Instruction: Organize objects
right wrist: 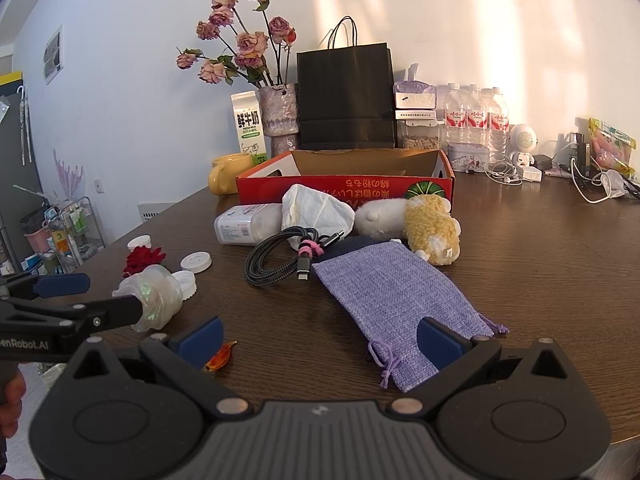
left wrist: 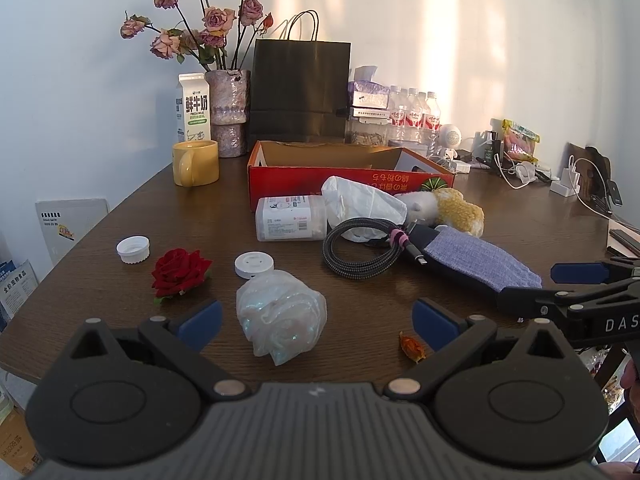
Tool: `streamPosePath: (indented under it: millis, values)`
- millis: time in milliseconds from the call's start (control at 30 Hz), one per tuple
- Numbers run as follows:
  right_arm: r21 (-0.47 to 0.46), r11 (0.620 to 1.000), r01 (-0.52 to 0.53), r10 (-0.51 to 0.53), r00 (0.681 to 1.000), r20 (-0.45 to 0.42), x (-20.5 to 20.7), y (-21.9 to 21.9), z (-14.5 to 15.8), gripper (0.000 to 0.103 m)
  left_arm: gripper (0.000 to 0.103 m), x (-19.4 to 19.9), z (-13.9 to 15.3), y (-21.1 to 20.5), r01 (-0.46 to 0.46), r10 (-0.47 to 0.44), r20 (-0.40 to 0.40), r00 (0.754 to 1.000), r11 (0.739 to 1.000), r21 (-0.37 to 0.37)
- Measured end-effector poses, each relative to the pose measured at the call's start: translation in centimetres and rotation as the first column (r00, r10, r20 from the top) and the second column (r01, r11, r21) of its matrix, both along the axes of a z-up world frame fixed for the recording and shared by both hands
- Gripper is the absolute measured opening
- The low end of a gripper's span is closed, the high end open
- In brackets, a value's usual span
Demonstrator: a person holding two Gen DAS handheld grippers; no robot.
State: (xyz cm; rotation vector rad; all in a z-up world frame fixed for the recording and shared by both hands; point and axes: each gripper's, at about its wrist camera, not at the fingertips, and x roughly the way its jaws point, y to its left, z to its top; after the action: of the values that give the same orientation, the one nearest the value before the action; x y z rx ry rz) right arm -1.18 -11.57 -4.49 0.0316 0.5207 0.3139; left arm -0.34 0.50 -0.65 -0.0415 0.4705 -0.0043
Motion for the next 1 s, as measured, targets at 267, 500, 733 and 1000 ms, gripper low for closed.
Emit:
streamPosePath:
  millis: [267, 500, 733, 1000]
  values:
    - [-0.001, 1.000, 0.000, 0.000, 1.000, 0.002, -0.05, 0.09, 0.05, 0.103, 0.103, 0.02, 0.09, -0.03, 0.000, 0.000, 0.001, 1.000, 1.000, 0.001]
    - [-0.001, 1.000, 0.000, 0.000, 1.000, 0.002, -0.05, 0.09, 0.03, 0.103, 0.103, -0.02, 0.16, -0.11, 0.000, 0.000, 0.001, 1.000, 1.000, 0.002]
    - [-0.001, 1.000, 0.000, 0.000, 1.000, 0.002, -0.06, 0.15, -0.01, 0.103, 0.103, -0.03, 0.20, -0.15, -0.001, 0.001, 0.001, 1.000, 1.000, 0.002]
    - [-0.002, 1.000, 0.000, 0.000, 1.000, 0.001, -0.06, 0.17, -0.04, 0.103, 0.103, -0.03, 0.17, -0.14, -0.001, 0.001, 0.001, 1.000, 1.000, 0.002]
